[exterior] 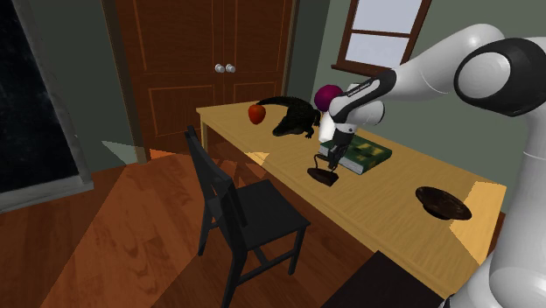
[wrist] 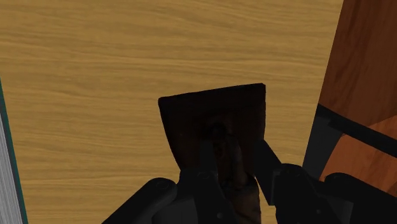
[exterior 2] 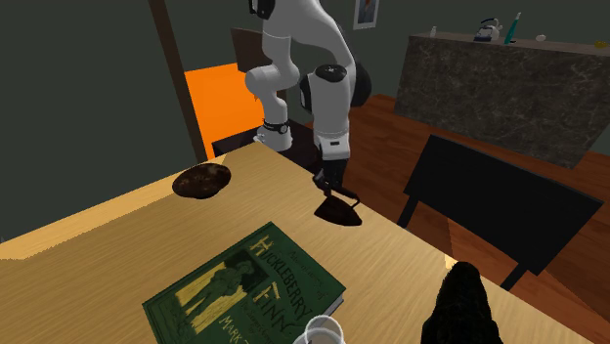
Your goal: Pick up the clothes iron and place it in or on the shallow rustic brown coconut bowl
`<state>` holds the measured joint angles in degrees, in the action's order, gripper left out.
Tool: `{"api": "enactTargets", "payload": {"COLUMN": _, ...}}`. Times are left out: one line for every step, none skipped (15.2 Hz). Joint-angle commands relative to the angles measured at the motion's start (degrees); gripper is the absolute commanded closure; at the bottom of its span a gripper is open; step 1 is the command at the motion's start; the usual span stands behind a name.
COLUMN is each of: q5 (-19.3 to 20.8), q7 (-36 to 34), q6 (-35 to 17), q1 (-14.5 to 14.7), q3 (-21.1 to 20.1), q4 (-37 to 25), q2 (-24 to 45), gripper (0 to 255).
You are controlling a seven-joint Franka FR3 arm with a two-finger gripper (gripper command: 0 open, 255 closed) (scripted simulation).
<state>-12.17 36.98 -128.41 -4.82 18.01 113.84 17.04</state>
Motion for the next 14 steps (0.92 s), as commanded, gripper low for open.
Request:
{"api": "enactTargets", "payload": {"q5": 0.47, "q7": -0.39, "q6": 1.18, "q1": 0.13, "q3": 0.17, "q4": -0.39, "q2": -0.88, "gripper": 255}}
{"api": "enactTargets", "payload": {"q5": 0.70, "q7": -0.58, "q6": 1.82, "q1": 0.18, "q3": 0.25, "q4": -0.63, "q2": -1.31, "gripper": 255}}
{"api": "enactTargets", "payload": {"q5": 0.93, "q7": -0.76, "q6": 2.46, "q1": 0.24, "q3": 0.33, "q4": -0.89, "q2": -1.73, "gripper": 255}}
{"api": "enactTargets", "payload": {"q5": 1.16, "q7": -0.95, "q6": 3.11, "q1": 0.29, "q3": 0.40, "q4": -1.16, "q2": -2.14, "gripper": 255}}
{"api": "enactTargets", "payload": {"q5": 1.38, "q7": -1.13, "q6": 3.76, "q1": 0.33, "q3": 0.47, "q4": -1.45, "q2": -2.54, "gripper": 255}}
{"api": "enactTargets", "payload": {"q5": 1.59, "q7": -1.30, "q6": 4.42, "q1": 0.37, "q3": 0.54, "q4": -1.74, "q2": -2.93, "gripper": 255}}
{"api": "enactTargets", "payload": {"q5": 1.80, "q7": -1.48, "q6": 5.08, "q1": 0.42, "q3": 0.60, "q4": -2.05, "q2": -3.31, "gripper": 255}}
{"api": "enactTargets", "payload": {"q5": 2.00, "q7": -1.65, "q6": 5.74, "q1": 0.45, "q3": 0.66, "q4": -2.38, "q2": -3.68, "gripper": 255}}
{"api": "enactTargets", "payload": {"q5": 2.20, "q7": -1.81, "q6": 6.41, "q1": 0.49, "q3": 0.71, "q4": -2.71, "q2": -4.04, "gripper": 255}}
{"api": "enactTargets", "payload": {"q5": 2.39, "q7": -1.97, "q6": 7.08, "q1": 0.52, "q3": 0.76, "q4": -3.06, "q2": -4.39, "gripper": 255}}
{"api": "enactTargets", "payload": {"q5": 2.57, "q7": -2.13, "q6": 7.75, "q1": 0.55, "q3": 0.81, "q4": -3.42, "q2": -4.73, "gripper": 255}}
{"api": "enactTargets", "payload": {"q5": 2.75, "q7": -2.29, "q6": 8.43, "q1": 0.58, "q3": 0.85, "q4": -3.80, "q2": -5.06, "gripper": 255}}
{"api": "enactTargets", "payload": {"q5": 2.92, "q7": -2.44, "q6": 9.10, "q1": 0.61, "q3": 0.89, "q4": -4.19, "q2": -5.38, "gripper": 255}}
{"api": "enactTargets", "payload": {"q5": 3.09, "q7": -2.58, "q6": 9.79, "q1": 0.63, "q3": 0.93, "q4": -4.59, "q2": -5.69, "gripper": 255}}
